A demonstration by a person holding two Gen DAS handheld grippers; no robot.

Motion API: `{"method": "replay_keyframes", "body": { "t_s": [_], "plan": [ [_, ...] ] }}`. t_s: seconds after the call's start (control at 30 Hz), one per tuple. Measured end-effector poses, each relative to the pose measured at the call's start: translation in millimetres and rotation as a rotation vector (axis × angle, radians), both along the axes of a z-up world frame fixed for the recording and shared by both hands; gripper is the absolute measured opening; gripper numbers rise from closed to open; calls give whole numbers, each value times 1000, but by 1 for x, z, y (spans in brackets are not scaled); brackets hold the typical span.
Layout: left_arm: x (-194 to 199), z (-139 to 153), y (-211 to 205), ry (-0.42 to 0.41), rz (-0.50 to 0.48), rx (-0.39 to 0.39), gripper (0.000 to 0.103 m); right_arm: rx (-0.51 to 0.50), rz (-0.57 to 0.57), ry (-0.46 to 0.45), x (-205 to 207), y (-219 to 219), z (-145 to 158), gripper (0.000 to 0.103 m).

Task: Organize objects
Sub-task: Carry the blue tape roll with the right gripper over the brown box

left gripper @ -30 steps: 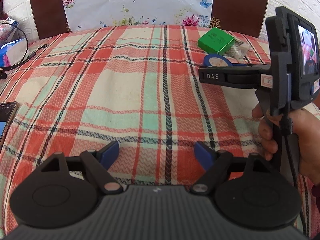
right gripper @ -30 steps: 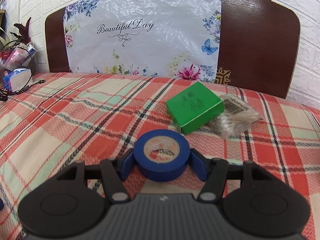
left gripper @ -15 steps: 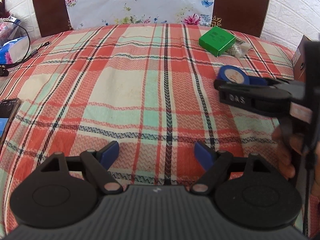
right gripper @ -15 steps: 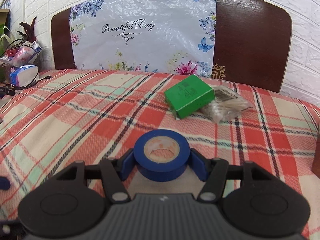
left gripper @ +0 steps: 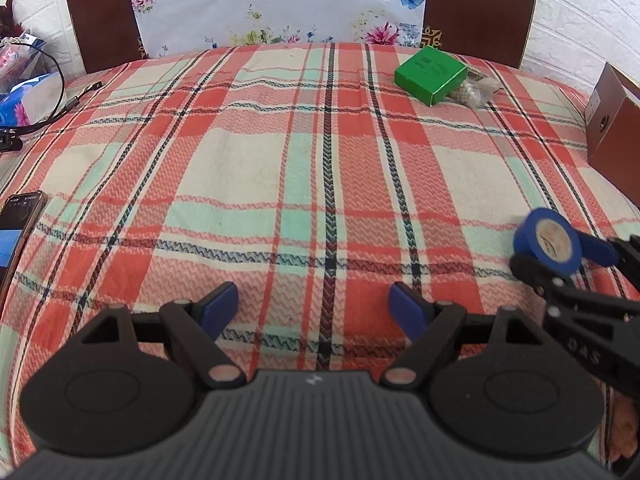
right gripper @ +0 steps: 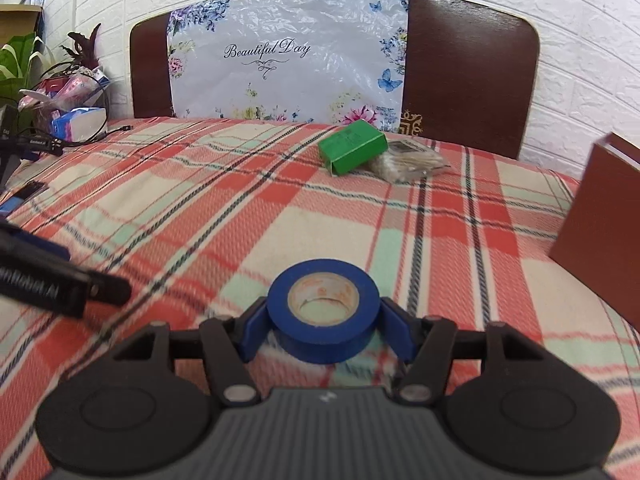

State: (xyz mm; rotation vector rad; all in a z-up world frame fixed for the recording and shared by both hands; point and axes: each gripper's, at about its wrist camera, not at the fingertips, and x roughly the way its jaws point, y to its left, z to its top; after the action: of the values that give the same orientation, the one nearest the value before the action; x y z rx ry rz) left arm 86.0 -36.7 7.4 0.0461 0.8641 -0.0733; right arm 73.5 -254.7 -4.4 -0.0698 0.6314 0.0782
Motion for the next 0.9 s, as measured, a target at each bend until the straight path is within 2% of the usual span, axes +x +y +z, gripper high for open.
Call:
{"method": "replay_keyframes", "body": {
  "t_s": [0.37,0.53,0.7,0.8,0.87,0.9],
  "plan": [
    [-10,2,-19,28,-36,9,83,-48,-20,-14,-53,-11,1,59],
    [-11,12,-48,64,-173,-77,82,-87,-32,-33,-76,-11,0,59],
    [-18,26,-95,56,-335,-112,80,-65,-26,-37,-83,-18,0,60],
    [-18,26,-119,76,-392,-95,70,-48,-17,-34,-86,-22,0,61],
    [-15,19,-130,108,-401,-65,55,-34,-12,-30,-87,-25,0,60],
    [-13,14,-133,135,-404,-61,52,-26,-9,-27,-87,-26,0,59]
  ]
}}
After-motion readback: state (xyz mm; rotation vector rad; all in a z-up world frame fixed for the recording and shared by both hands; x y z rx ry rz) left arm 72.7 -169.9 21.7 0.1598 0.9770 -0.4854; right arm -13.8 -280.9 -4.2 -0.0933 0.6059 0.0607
